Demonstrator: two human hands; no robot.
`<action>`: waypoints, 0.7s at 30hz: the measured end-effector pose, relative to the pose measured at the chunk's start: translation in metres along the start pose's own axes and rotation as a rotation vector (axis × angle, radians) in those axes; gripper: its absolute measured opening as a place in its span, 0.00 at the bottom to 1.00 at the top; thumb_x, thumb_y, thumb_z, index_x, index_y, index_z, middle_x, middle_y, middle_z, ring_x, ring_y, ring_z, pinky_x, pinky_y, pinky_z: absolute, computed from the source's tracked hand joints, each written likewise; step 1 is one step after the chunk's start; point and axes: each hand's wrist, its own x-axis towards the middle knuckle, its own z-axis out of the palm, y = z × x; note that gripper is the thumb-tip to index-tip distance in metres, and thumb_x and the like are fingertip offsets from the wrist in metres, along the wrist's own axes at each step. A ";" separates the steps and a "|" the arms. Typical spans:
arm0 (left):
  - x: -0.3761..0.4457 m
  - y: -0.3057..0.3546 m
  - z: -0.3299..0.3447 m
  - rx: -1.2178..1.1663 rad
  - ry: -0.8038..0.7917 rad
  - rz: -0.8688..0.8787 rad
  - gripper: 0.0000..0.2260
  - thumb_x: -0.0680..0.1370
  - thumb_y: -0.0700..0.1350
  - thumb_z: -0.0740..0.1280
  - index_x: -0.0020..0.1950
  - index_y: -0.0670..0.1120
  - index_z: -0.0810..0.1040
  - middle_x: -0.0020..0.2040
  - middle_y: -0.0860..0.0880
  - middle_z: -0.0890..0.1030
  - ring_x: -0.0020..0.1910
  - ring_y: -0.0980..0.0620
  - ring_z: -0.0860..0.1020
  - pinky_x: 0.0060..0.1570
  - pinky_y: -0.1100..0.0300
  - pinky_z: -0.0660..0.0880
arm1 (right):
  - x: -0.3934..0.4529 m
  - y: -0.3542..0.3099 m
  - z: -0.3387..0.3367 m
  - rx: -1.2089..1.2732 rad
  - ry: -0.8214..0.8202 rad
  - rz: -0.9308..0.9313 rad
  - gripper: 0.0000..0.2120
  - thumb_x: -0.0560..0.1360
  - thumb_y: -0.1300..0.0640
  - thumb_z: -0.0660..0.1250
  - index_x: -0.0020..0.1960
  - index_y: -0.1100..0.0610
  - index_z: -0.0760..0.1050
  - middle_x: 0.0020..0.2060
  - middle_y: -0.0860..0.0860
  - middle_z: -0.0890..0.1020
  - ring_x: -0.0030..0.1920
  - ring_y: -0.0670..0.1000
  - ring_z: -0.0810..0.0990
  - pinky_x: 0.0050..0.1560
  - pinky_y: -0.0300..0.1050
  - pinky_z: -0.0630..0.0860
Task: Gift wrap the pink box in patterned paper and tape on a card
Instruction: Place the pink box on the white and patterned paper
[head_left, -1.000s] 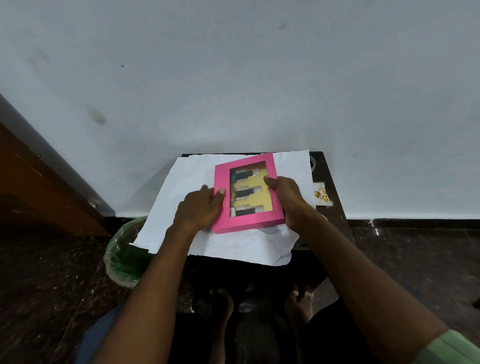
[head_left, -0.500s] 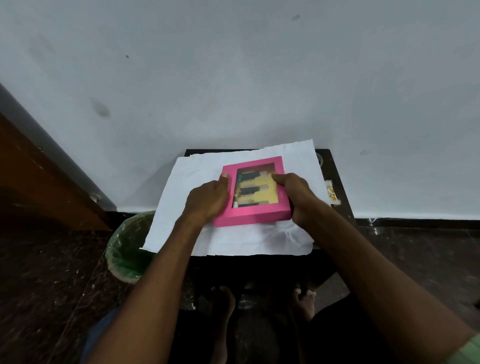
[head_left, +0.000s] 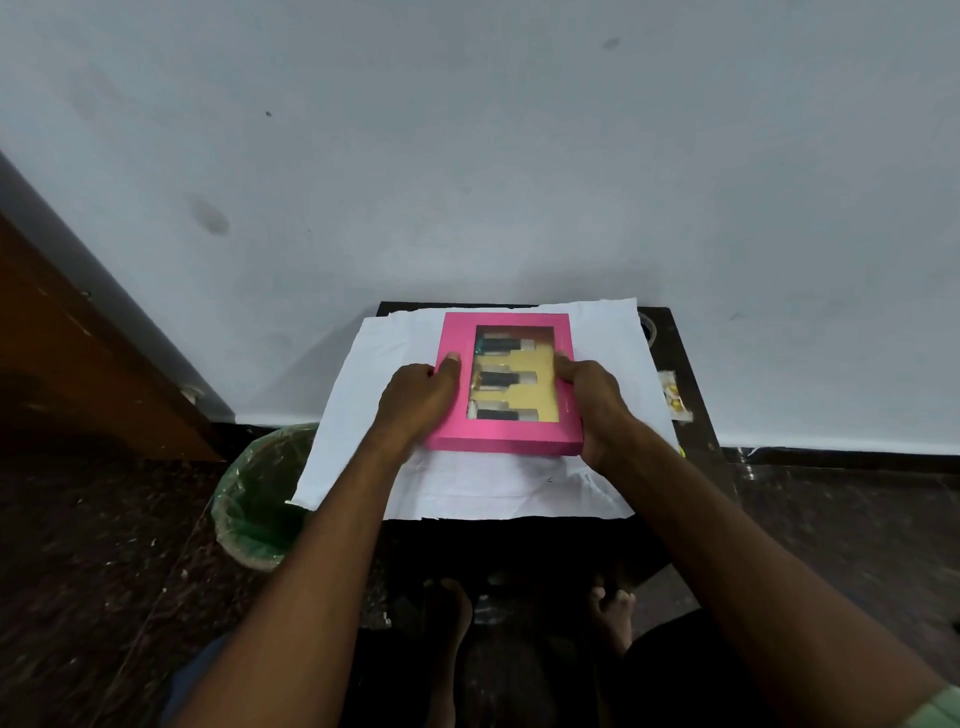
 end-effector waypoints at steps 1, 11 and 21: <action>-0.001 0.003 0.001 -0.019 0.013 -0.005 0.31 0.87 0.61 0.55 0.53 0.35 0.83 0.49 0.38 0.86 0.50 0.39 0.84 0.50 0.51 0.77 | 0.001 -0.002 -0.001 0.019 -0.009 -0.002 0.11 0.86 0.50 0.59 0.62 0.52 0.76 0.52 0.55 0.86 0.50 0.59 0.85 0.48 0.54 0.83; -0.009 0.011 0.006 -0.336 -0.085 -0.178 0.26 0.90 0.59 0.48 0.51 0.47 0.81 0.46 0.46 0.84 0.40 0.50 0.81 0.40 0.59 0.75 | -0.003 -0.008 -0.002 0.216 -0.067 -0.112 0.25 0.88 0.43 0.48 0.66 0.55 0.79 0.57 0.56 0.87 0.57 0.58 0.86 0.58 0.58 0.82; -0.024 0.023 0.020 0.165 -0.159 0.383 0.17 0.88 0.61 0.51 0.69 0.64 0.75 0.51 0.56 0.86 0.49 0.52 0.85 0.55 0.45 0.82 | -0.015 0.014 0.025 0.542 -0.378 0.098 0.20 0.77 0.43 0.67 0.59 0.57 0.83 0.53 0.59 0.86 0.52 0.63 0.87 0.65 0.72 0.74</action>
